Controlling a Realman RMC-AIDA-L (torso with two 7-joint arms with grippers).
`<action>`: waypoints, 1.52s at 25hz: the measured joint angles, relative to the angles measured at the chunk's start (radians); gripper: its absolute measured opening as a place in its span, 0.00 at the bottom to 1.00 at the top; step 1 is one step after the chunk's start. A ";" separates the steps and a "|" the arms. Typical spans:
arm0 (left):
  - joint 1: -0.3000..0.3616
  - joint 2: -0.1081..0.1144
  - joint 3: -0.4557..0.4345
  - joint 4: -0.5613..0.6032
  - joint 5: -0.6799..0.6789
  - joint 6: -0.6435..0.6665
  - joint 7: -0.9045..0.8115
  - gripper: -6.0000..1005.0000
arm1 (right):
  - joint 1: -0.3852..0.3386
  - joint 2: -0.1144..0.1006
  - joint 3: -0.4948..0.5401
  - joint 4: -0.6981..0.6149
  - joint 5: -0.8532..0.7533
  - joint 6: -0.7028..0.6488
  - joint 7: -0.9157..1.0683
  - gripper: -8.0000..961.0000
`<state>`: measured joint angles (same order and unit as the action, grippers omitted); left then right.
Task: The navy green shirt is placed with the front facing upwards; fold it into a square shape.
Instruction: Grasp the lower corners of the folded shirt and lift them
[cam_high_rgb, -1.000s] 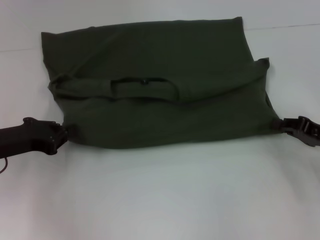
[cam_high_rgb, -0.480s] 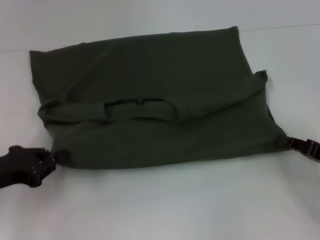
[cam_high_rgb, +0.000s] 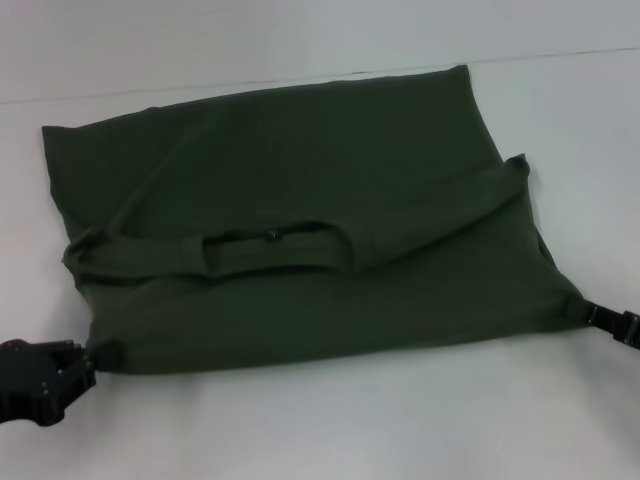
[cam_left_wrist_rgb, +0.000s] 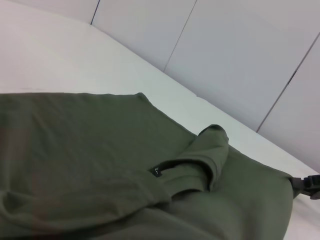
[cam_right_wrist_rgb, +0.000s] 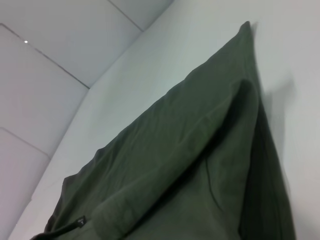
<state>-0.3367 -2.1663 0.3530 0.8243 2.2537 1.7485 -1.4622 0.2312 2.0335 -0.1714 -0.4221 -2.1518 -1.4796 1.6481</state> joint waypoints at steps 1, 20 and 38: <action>0.004 -0.001 0.001 0.001 0.000 0.005 0.002 0.04 | -0.007 0.002 0.001 0.000 0.000 -0.010 -0.008 0.06; 0.051 -0.001 -0.019 0.002 0.140 0.072 0.067 0.04 | -0.122 0.005 0.017 0.000 0.005 -0.154 -0.167 0.06; 0.031 0.021 -0.191 -0.004 -0.045 0.280 0.107 0.04 | -0.057 -0.015 0.192 -0.017 0.090 -0.406 -0.278 0.05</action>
<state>-0.3061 -2.1457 0.1618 0.8202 2.2090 2.0286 -1.3548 0.1745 2.0186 0.0206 -0.4389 -2.0616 -1.8861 1.3697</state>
